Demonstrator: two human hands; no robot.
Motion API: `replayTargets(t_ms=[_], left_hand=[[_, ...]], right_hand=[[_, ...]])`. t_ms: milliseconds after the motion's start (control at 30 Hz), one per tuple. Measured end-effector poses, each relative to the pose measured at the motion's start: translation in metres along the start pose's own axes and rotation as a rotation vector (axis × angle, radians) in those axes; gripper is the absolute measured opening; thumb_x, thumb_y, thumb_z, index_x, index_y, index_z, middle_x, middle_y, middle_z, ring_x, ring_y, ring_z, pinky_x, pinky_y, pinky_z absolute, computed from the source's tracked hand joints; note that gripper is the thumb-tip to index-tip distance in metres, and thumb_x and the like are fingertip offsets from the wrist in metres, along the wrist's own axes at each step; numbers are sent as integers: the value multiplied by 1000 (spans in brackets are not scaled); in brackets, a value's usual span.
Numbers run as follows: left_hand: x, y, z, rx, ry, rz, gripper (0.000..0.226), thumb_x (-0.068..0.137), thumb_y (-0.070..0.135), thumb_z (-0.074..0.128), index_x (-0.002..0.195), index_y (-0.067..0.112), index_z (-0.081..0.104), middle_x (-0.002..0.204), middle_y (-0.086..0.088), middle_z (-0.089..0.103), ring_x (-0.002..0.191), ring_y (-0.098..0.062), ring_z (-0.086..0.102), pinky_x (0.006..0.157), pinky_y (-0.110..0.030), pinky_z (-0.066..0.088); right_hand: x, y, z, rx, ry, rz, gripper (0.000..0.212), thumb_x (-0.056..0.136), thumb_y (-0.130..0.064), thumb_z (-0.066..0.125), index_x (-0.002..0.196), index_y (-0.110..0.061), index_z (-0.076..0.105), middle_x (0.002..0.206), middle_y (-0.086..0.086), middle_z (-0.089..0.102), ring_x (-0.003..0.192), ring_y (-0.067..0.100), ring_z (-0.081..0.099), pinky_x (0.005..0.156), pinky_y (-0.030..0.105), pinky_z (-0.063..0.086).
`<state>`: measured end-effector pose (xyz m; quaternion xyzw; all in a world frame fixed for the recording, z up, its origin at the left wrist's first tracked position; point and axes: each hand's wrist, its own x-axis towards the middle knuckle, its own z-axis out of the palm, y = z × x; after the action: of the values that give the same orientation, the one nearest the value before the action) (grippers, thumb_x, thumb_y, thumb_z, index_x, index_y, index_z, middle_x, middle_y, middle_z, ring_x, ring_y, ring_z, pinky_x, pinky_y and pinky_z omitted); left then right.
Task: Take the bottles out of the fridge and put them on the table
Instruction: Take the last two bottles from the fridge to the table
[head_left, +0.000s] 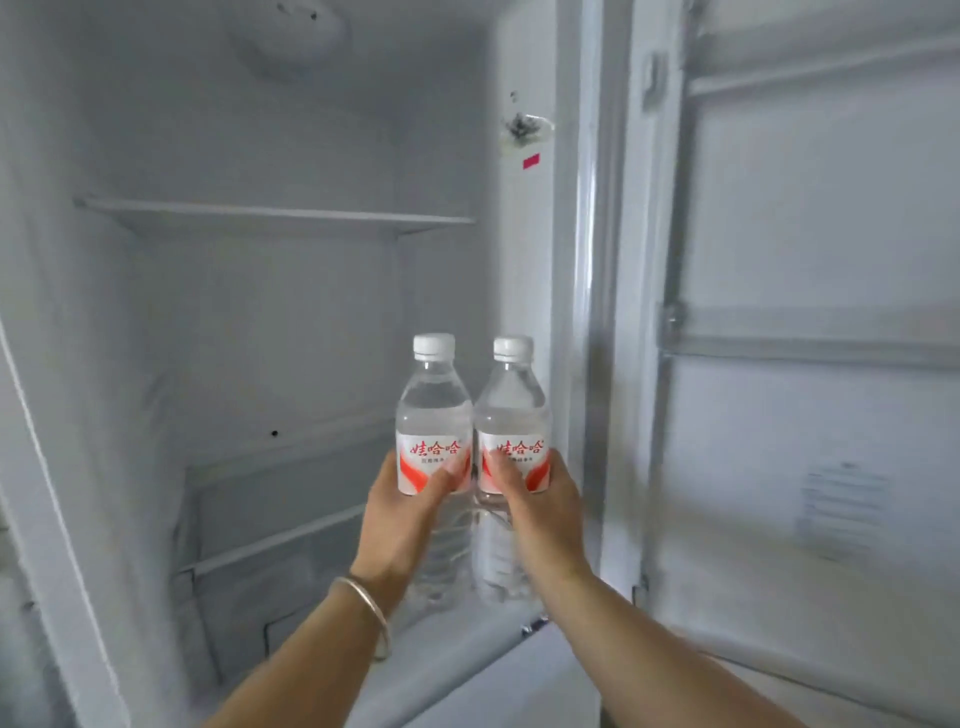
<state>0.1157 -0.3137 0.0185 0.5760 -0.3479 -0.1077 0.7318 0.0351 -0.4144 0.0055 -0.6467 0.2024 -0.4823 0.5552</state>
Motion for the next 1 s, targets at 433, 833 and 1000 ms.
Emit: replayTargets(t_ms=[433,833,1000], left_hand=[[-196,6,232,-9,-363,-102,66,56,70,71,105,26,64,97,3,75,90,-16,71,88,-43,55],[-357,14,481,-128,-527,-270,57,62,59,75,104,22,67,96,-3,75,87,-19,72,88,-45,55],[-363,-4,553,-97,-536,-313,56,60,66,68,101,28,66,95,1,75,87,-19,72,89,-48,54]], right_hand=[[-155,-51,-307,-197,410,47,55,52,-73,69,88,-32,62,86,-5,72,85,16,70,82,46,56],[-238,-84,-595,-438,632,208,64,48,-76,51,85,-25,62,81,-2,69,79,21,67,81,45,54],[-225,-59,-669,-424,669,288,64,48,-81,55,82,-28,62,83,2,72,80,27,69,79,50,55]])
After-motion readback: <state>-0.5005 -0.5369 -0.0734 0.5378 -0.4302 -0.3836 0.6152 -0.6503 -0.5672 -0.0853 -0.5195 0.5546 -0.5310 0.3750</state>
